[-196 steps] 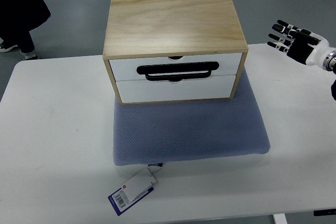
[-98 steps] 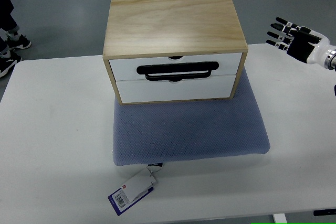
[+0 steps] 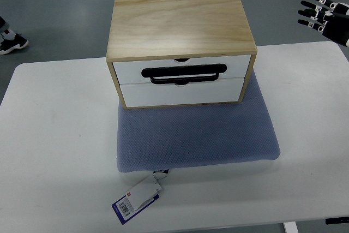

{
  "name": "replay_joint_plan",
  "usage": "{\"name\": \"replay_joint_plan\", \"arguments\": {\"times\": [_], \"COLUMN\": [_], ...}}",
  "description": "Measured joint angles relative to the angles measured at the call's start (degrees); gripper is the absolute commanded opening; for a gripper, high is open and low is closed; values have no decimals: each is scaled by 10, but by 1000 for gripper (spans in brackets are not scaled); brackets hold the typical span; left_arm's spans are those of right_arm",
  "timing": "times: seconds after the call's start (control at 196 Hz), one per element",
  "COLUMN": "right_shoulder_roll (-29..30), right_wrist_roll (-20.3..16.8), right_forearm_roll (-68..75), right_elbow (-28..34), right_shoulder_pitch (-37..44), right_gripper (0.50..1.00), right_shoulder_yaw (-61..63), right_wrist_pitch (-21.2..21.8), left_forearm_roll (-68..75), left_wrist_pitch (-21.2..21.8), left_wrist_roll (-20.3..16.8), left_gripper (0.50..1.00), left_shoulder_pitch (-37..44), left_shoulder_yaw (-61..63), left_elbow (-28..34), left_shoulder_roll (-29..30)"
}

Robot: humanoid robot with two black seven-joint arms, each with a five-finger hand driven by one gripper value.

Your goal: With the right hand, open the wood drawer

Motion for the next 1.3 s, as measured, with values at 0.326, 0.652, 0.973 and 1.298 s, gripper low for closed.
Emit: {"name": "replay_joint_plan", "arguments": {"times": [0.326,0.652,0.973,1.298], "right_shoulder_roll": [-91,-167,-198,-170], "right_wrist_roll": [1,1,0,-6], "right_forearm_roll": [-138,-368,-509,-527], "right_elbow": [14,224,406,472], "right_shoulder_pitch": [47,101,129,186], "right_gripper": [956,956,956,956], "right_shoulder_yaw": [11,42,73,73], "right_wrist_pitch": [16,16,16,16], "left_forearm_roll": [0,0,0,0], "left_wrist_pitch": [1,0,0,0], "left_wrist_roll": [0,0,0,0], "left_gripper": [1000,1000,1000,1000], "left_shoulder_pitch": [0,0,0,0], "left_shoulder_yaw": [0,0,0,0], "left_elbow": [0,-1,-1,-1], "left_shoulder_roll": [0,0,0,0]}}
